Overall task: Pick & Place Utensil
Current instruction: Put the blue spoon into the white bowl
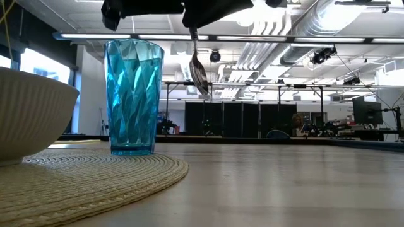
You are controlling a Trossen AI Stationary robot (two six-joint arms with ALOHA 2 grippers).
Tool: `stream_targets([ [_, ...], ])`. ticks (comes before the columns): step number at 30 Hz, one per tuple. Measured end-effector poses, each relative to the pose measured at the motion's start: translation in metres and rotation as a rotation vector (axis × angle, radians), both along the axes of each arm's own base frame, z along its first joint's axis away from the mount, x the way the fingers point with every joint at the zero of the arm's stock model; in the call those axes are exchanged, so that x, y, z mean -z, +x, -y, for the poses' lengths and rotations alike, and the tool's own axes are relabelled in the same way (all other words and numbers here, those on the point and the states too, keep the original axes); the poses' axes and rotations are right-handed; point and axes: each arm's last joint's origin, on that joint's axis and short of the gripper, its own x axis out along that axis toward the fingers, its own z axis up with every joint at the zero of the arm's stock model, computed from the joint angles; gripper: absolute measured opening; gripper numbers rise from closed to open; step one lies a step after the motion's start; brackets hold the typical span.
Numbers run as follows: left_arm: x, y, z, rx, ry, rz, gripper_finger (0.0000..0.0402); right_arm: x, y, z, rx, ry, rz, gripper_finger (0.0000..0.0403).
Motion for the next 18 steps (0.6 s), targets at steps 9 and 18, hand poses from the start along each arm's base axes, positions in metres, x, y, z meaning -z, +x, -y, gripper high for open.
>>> stream_targets([
  [9,-0.003,0.004,-0.004,-0.043,0.026,0.032,0.0097,-0.001,0.001,-0.002,-0.009,0.017,0.015,0.0050],
  [18,-0.006,0.012,-0.013,-0.041,-0.008,0.062,0.0097,-0.001,0.002,-0.002,-0.018,0.028,0.011,0.0051],
])
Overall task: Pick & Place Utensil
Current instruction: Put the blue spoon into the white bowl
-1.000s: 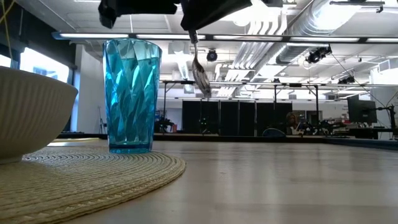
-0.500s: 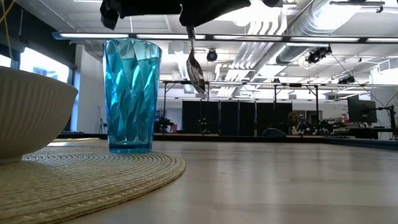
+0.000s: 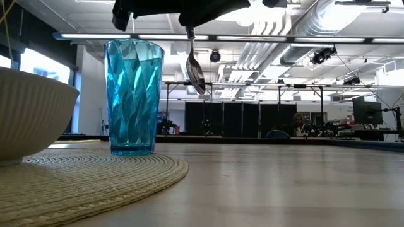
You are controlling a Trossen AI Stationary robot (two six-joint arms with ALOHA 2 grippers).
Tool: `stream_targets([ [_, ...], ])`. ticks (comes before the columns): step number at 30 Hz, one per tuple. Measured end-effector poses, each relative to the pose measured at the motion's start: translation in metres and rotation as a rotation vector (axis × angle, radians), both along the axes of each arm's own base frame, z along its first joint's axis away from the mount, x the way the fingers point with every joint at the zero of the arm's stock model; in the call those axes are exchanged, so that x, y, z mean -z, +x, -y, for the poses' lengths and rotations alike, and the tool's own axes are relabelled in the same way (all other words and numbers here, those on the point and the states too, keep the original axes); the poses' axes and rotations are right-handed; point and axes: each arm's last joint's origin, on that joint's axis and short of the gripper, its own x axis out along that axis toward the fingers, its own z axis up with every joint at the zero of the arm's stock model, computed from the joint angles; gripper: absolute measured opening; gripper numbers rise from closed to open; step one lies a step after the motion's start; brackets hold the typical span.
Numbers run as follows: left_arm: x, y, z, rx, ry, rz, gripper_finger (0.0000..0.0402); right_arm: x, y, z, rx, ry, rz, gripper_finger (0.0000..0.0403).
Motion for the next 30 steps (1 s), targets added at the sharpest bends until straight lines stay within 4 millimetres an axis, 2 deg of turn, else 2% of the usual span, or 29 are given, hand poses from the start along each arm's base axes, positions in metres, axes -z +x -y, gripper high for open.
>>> stream_targets([
  [5,-0.0001,0.0000,0.0000,0.001,-0.001,0.001,0.0089,-0.0002,0.0000,0.0000,-0.001,0.002,0.001,0.0053],
  [11,0.0001,0.0000,0.0003,0.009,0.002,-0.003,0.0033,-0.0001,-0.0003,-0.0002,0.000,0.002,0.000,0.0054],
  [19,0.0004,0.0000,0.0006,0.022,-0.003,-0.005,0.0036,0.0000,-0.0004,-0.0010,-0.023,0.014,-0.023,0.0058],
  [30,0.0005,0.0004,0.0014,0.056,-0.011,-0.007,0.0028,0.0001,-0.0024,-0.0058,-0.053,0.021,-0.039,0.0093],
])
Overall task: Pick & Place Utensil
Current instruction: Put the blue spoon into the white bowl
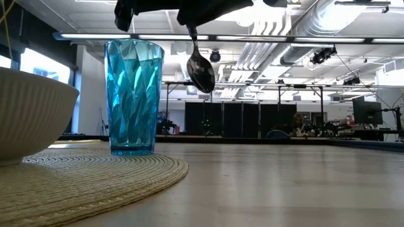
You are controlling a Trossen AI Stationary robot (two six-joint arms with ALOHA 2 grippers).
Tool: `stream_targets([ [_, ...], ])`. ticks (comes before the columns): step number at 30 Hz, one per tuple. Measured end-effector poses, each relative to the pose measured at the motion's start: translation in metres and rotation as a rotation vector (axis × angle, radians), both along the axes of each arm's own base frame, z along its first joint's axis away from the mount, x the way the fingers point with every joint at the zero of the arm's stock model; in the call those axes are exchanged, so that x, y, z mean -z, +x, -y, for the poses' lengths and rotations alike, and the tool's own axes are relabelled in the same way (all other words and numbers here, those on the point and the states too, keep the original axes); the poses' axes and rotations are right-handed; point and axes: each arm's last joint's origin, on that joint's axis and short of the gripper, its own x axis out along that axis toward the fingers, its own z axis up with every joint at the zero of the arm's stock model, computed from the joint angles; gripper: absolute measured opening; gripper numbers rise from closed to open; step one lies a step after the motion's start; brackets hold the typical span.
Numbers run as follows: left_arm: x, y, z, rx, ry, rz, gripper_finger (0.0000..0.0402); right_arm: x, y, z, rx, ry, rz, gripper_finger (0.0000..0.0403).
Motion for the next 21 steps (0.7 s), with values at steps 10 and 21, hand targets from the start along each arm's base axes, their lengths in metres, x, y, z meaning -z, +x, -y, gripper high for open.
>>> stream_targets([
  [10,-0.001,0.000,0.000,0.014,-0.006,0.003,0.0028,-0.023,-0.018,-0.015,-0.075,0.007,0.017,0.0099],
  [21,-0.026,-0.036,0.023,0.214,-0.018,-0.022,0.0028,-0.055,-0.054,-0.043,-0.155,-0.010,0.091,0.0099],
])
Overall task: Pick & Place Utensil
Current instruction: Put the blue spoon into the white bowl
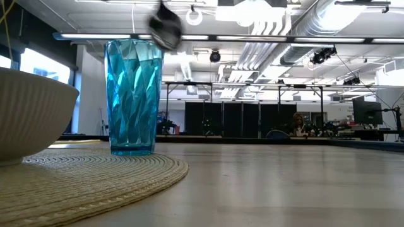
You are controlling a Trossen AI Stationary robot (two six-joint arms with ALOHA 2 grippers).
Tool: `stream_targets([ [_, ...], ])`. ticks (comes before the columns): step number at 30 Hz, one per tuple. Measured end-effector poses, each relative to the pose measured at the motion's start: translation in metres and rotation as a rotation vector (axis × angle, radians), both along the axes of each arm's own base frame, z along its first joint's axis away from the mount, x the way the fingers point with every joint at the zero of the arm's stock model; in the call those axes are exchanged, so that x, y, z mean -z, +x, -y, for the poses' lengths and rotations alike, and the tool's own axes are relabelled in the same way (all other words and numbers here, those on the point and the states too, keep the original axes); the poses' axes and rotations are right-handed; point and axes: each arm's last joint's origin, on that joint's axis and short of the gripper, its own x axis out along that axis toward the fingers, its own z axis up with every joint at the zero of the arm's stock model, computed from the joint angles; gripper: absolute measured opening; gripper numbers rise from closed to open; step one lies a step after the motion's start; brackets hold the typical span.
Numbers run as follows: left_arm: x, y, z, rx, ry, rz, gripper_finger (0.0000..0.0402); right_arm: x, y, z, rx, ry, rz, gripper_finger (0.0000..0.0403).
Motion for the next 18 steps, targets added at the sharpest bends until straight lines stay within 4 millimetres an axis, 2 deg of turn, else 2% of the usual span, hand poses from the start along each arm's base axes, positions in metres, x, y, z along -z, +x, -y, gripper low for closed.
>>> stream_targets([
  [4,-0.012,-0.027,0.008,0.071,-0.006,-0.039,0.0028,-0.001,-0.006,-0.006,0.005,-0.024,0.021,0.0099],
  [10,-0.017,-0.066,0.011,0.119,-0.045,-0.145,0.0028,-0.001,-0.006,-0.007,0.005,-0.017,0.028,0.0099],
  [18,-0.007,-0.093,-0.008,0.023,-0.141,-0.326,0.0028,-0.001,-0.006,-0.007,0.010,-0.001,0.036,0.0099],
])
